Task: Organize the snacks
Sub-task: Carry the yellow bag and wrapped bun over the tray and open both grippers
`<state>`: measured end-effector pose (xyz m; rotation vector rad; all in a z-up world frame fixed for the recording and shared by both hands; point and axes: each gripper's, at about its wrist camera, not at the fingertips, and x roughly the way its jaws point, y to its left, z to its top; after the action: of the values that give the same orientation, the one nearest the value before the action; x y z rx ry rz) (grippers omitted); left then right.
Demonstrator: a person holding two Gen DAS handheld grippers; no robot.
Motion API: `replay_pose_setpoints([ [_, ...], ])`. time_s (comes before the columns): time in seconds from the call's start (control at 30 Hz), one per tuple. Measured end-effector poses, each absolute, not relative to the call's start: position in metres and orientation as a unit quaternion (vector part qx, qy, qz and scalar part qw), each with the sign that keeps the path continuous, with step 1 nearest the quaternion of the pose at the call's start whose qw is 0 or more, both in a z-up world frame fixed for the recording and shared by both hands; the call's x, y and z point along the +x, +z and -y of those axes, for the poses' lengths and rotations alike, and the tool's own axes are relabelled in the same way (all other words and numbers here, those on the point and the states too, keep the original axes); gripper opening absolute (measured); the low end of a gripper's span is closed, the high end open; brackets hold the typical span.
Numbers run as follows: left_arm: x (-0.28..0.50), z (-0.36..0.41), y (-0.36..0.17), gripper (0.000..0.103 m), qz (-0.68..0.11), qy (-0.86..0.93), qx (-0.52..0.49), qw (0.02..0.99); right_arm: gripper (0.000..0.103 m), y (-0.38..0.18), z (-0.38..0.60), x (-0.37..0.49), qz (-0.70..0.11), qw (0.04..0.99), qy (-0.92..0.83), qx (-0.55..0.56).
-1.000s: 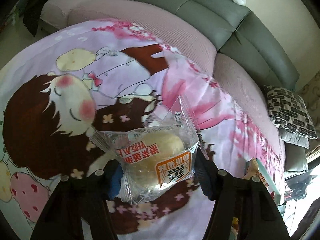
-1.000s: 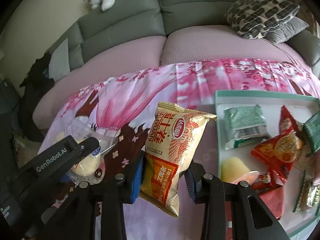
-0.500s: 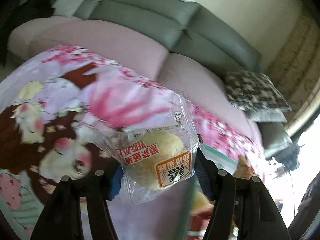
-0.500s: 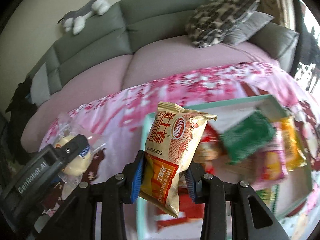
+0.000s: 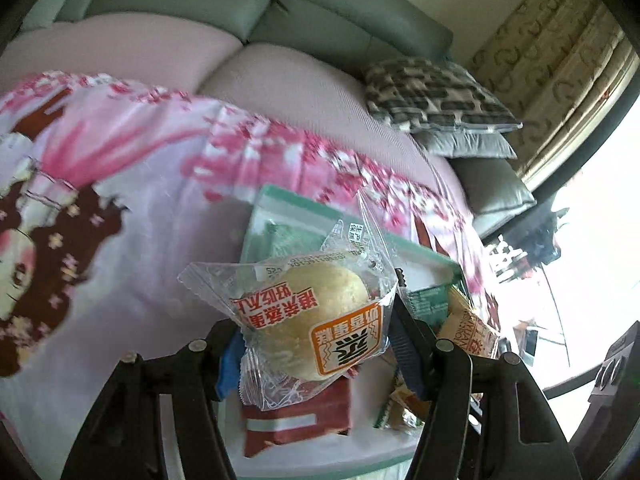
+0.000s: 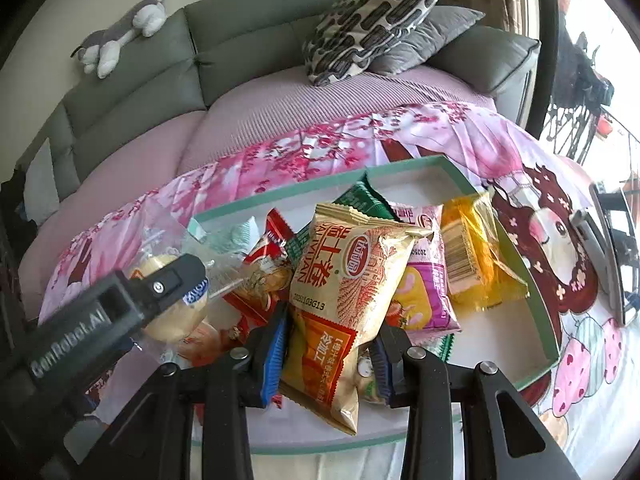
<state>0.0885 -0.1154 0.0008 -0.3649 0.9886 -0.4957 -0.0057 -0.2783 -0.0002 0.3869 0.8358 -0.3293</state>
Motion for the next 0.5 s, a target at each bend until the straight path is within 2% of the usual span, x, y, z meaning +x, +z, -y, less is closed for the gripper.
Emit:
replay_pose_setpoints([
  [0.1, 0.089, 0.118, -0.004, 0.07, -0.48, -0.23, -0.188, 0.825, 0.042, -0.004, 0.281, -0.007, -0.408, 0.879, -0.158, 0.188],
  [0.13, 0.09, 0.119, -0.005, 0.077, -0.484, -0.228, -0.19, 0.823, 0.042, -0.005, 0.281, -0.007, -0.41, 0.879, -0.159, 0.186],
  [0.17, 0.09, 0.118, -0.005, 0.079, -0.487, -0.227, -0.192, 0.821, 0.042, -0.006, 0.28, -0.007, -0.413, 0.878, -0.16, 0.182],
  [0.23, 0.089, 0.118, -0.003, 0.079, -0.486, -0.227, -0.19, 0.823, 0.043, -0.008, 0.279, -0.006, -0.419, 0.876, -0.16, 0.175],
  [0.27, 0.089, 0.117, -0.001, 0.079, -0.484, -0.225, -0.189, 0.824, 0.045, -0.009, 0.278, -0.006, -0.422, 0.876, -0.159, 0.174],
  [0.37, 0.085, 0.111, 0.005, 0.081, -0.478, -0.223, -0.188, 0.828, 0.063, -0.011, 0.276, -0.007, -0.424, 0.874, -0.156, 0.177],
  [0.5, 0.078, 0.105, 0.01, 0.089, -0.47, -0.22, -0.174, 0.837, 0.066, -0.007, 0.275, -0.014, -0.42, 0.876, -0.159, 0.175],
])
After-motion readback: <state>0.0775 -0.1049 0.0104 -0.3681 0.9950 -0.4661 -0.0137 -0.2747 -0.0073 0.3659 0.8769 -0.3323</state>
